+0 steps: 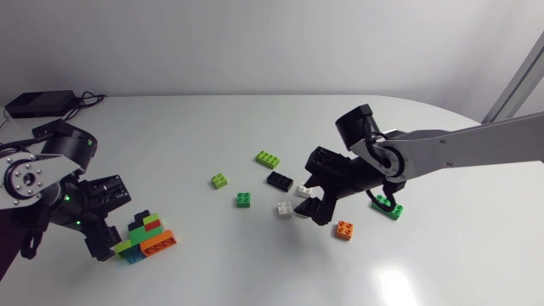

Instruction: Separate the duplo bricks

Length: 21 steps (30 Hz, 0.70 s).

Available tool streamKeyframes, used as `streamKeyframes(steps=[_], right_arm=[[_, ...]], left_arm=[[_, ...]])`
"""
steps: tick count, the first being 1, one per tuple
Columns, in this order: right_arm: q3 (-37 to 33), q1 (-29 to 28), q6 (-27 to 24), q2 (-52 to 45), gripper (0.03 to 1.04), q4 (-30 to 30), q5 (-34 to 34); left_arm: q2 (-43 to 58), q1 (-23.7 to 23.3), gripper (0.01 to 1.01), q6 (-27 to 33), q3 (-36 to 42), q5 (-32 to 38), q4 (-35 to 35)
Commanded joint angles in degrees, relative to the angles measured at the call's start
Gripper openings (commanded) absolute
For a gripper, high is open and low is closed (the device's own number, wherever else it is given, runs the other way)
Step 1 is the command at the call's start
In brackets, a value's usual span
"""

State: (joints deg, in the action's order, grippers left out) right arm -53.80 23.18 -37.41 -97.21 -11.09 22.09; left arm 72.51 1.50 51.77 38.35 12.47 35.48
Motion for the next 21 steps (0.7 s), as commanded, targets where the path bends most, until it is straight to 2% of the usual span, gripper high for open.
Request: streamKeyframes(steps=[1,10,17,21], right_arm=[[2.0,-0.7,-1.6,1.6,0.94,0.6,0.4],[3.0,-1.6,-1.9,2.8,0.94,0.6,1.3],[3.4,0.9,-1.5,4.3,0.94,0.5,2.3],[2.4,3.1,-1.4,4.5,0.96,0.5,3.5]], left_arm=[[3.3,-0.3,0.762,2.1,-2.4,2.3,-2.0],[13.4,1.1,0.761,1.5,-3.5,4.1,-12.2],[17.1,11.4,0.762,-4.7,-3.2,3.7,-17.2],[18.2,15.8,0.764,-8.0,-1.0,2.6,-18.9]])
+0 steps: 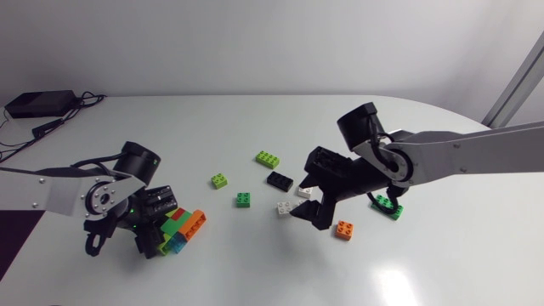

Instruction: Separate the duplo bricks

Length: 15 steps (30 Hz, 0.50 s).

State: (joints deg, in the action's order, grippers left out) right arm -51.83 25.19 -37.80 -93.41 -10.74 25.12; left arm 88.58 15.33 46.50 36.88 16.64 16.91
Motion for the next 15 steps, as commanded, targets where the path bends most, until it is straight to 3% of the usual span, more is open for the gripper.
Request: streamKeyframes(steps=[1,7,15], right_arm=[[0.1,1.5,-0.8,0.7,0.96,0.2,0.7],[-2.4,5.2,0.3,-1.2,0.96,0.1,0.8],[-8.3,8.7,-0.2,-6.3,0.98,-0.3,1.4]], left_arm=[[2.2,2.9,0.764,-3.9,1.2,-2.3,-0.4],[-2.4,6.5,0.770,-6.8,2.1,-6.9,-0.1],[-2.1,-0.9,0.772,-4.3,1.8,-7.2,0.1]])
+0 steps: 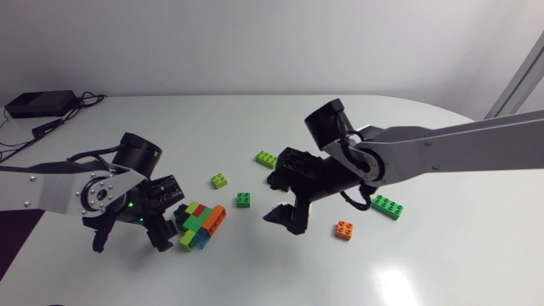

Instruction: Separate the duplo bricks

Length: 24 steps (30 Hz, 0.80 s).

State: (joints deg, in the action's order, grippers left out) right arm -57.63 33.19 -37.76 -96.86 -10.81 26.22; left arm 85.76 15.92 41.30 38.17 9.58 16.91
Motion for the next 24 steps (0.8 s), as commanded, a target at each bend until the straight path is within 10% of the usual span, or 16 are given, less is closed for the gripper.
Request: streamKeyframes(steps=[1,24], right_arm=[[-3.6,1.0,-0.6,-3.9,0.98,-0.6,0.5],[-18.0,4.6,-11.7,-13.4,0.98,-15.5,3.0]], left_arm=[[1.3,-2.1,0.774,0.9,0.5,-0.2,-0.1],[14.1,-5.5,0.848,-3.2,12.1,-3.0,-4.4]])
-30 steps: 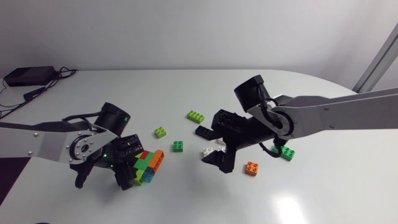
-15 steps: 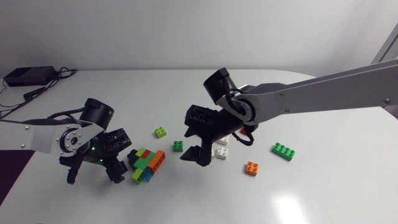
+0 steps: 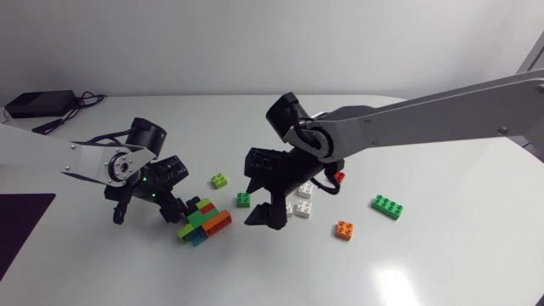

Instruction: Separate the duplo bricks

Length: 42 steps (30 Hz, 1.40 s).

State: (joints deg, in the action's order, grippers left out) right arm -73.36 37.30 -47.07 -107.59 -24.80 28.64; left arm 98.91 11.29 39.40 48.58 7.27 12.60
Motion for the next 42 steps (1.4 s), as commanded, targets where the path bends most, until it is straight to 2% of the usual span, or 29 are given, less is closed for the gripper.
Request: streamKeyframes(steps=[1,11,20,26,35,39,42], right_arm=[[-3.4,0.8,-3.0,-3.3,0.98,-2.6,0.7],[-17.3,4.1,-9.6,-12.7,0.98,-14.4,1.1],[-23.7,5.0,-13.9,-17.9,0.93,-20.6,0.4],[-27.4,5.5,-14.8,-21.1,0.90,-22.8,-1.0],[-30.6,6.6,-13.8,-24.3,0.90,-23.3,-7.0],[-30.8,6.9,-13.3,-24.7,0.85,-23.3,-8.9],[-30.7,7.3,-12.6,-24.6,0.75,-23.1,-9.7]], left_arm=[[0.4,-1.2,0.852,-1.3,1.8,-1.4,-0.1],[-5.6,-1.9,0.861,-1.8,-0.4,-7.9,2.5],[-10.6,-4.3,0.864,-1.3,-0.6,-11.8,6.0],[-13.0,-5.0,0.874,-1.2,-0.9,-14.0,8.0],[-14.5,-6.6,0.887,0.0,-1.8,-15.9,8.8],[-14.2,-6.8,0.887,0.2,-1.8,-16.1,8.8],[-14.0,-6.8,0.887,0.2,-1.7,-16.4,8.8]])
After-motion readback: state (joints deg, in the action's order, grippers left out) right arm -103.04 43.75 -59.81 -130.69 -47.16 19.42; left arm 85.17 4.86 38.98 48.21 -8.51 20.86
